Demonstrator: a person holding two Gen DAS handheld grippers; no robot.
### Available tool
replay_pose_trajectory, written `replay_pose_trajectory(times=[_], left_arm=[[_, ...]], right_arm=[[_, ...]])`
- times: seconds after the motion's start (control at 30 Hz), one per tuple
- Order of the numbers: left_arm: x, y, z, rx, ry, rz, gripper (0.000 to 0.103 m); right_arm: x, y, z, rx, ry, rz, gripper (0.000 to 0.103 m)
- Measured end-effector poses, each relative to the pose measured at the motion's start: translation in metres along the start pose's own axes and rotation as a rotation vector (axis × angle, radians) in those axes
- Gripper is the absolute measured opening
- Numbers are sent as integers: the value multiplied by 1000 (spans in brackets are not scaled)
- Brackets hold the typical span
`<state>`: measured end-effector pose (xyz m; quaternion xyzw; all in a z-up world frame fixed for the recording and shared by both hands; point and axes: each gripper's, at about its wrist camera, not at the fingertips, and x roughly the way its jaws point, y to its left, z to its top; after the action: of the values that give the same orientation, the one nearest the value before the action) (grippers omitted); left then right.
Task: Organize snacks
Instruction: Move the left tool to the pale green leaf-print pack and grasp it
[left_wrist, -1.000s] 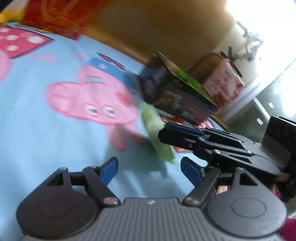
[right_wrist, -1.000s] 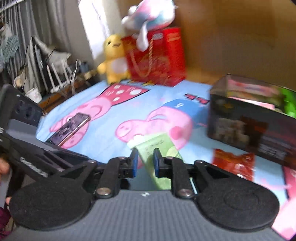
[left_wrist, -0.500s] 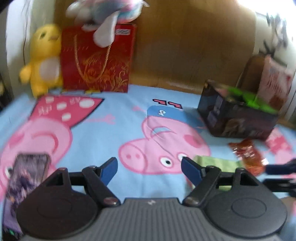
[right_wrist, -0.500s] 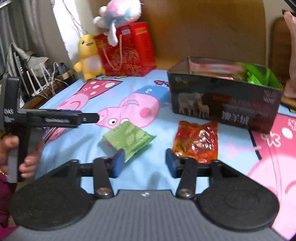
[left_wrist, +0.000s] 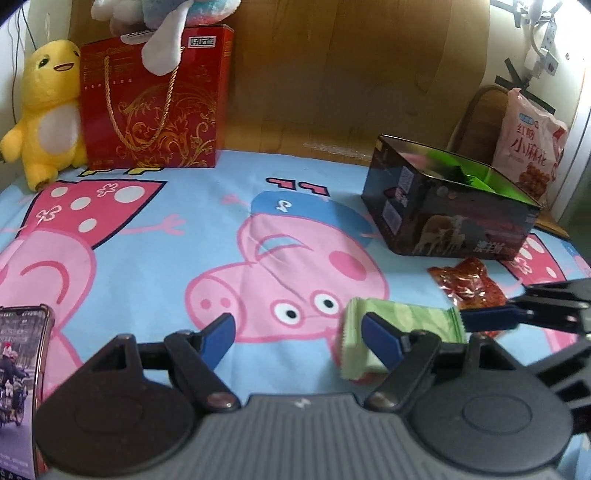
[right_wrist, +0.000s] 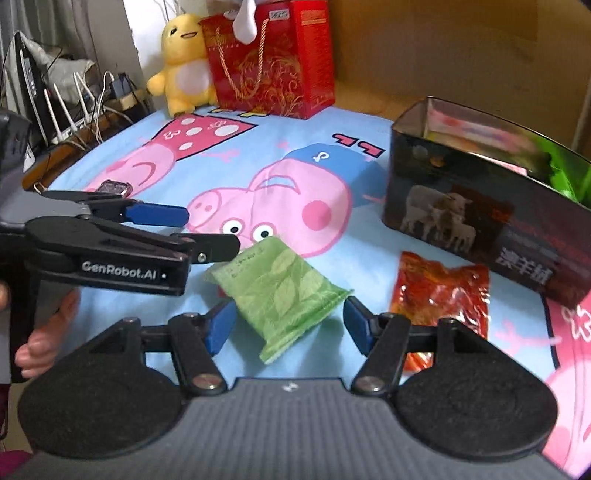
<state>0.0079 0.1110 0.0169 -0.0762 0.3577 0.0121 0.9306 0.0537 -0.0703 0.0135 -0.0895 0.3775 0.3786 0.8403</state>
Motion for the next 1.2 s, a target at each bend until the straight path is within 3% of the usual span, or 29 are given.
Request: replay_pose_trajectory(times=[0.27,0.43,0.6,0.67,0.73,0.87,1.0,1.2], left_arm=[[2,-6,-2,12,16,-29,74],[0,-8,-4,17,20,-36,72],[-5,-5,-9,-10,42,-130,48],[-5,-2,-11,-36,58,-175,44],[-5,1,-13,-69,77,-224,44],[-13,5,-15,-85,68,-236,43],[-22,15,-7,-124,34,-260,51],[-7,6,5,-118,54,-292,53]], right_arm=[[0,8,-7,-43,-3,3,55],[-3,16,-12,-97,-16,-6,41],[-4,21,-18,-120,-22,-4,40],[-6,23,-21,-120,-18,5,40],[-8,24,-23,-122,-16,9,42],[-20,21,-29,-119,-35,-21,42],[-29,16,-33,-99,-67,-55,54],[-22,18,-28,-115,-68,-58,52]])
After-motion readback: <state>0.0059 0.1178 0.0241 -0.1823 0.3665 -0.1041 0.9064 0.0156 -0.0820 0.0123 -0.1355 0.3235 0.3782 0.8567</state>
